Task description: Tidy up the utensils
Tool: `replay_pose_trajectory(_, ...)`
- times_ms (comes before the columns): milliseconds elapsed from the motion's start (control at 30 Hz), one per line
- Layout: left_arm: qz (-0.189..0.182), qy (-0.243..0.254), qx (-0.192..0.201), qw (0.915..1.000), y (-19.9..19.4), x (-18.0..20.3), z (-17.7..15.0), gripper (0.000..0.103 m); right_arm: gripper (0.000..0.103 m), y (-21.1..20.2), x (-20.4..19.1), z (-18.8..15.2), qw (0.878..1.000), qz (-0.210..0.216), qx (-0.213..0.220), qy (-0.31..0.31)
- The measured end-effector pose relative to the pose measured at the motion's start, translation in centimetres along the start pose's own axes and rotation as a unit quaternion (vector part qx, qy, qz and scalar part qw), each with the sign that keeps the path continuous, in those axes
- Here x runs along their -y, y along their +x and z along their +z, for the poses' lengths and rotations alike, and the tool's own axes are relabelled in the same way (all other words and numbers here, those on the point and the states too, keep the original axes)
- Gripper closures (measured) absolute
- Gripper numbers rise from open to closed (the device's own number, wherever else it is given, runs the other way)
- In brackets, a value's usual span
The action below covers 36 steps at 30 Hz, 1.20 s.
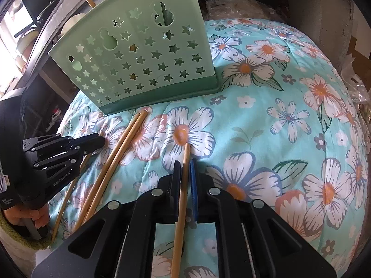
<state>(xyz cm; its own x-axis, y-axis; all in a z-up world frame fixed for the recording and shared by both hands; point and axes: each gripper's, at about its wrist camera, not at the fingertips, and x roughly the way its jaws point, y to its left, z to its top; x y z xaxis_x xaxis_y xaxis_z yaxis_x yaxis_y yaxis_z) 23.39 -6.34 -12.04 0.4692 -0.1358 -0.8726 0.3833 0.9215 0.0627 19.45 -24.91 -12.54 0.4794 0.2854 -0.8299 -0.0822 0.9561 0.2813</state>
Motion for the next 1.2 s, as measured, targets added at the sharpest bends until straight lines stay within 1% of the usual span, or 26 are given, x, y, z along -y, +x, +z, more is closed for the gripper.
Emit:
replay_pose_trajectory(133, -0.003, -0.005, 0.004, 1.0000, -0.3, 0.0, -0.1, 0.097, 0.092, 0.5, -0.4, 0.3, 1.000, -0.005, -0.007, -0.009)
replay_pose_trajectory(300, -0.003, -0.003, 0.013, 0.9999, -1.0, 0.0, -0.2, 0.097, 0.092, 1.0, -0.4, 0.4, 1.000, -0.005, -0.006, -0.006)
replay_pose_trajectory(467, -0.004, -0.001, 0.030, 0.9996, -2.5, 0.1, -0.4, 0.097, 0.095, 0.9, -0.8, 0.7, 1.000, -0.011, -0.002, -0.005)
replay_pose_trajectory(600, 0.002, 0.003, 0.050, 0.9988, -4.3, 0.3, -0.6, 0.097, 0.096, -0.6, -1.2, 0.9, 1.000, -0.011, 0.014, -0.005)
replay_pose_trajectory(800, 0.012, 0.008, 0.081, 0.9966, -7.4, 0.6, -0.8, 0.097, 0.097, -4.0, -2.5, 1.5, 0.999, -0.004, 0.051, -0.014)
replay_pose_trajectory(967, 0.019, 0.013, 0.103, 0.9944, -9.5, 0.8, -0.9, 0.097, 0.097, -6.9, -3.7, 1.9, 0.996, -0.001, 0.085, -0.023)
replay_pose_trajectory(1200, 0.031, 0.024, 0.129, 0.9909, -12.0, 1.5, -1.3, 0.097, 0.097, -10.4, -4.2, 2.0, 0.992, 0.001, 0.124, -0.031)
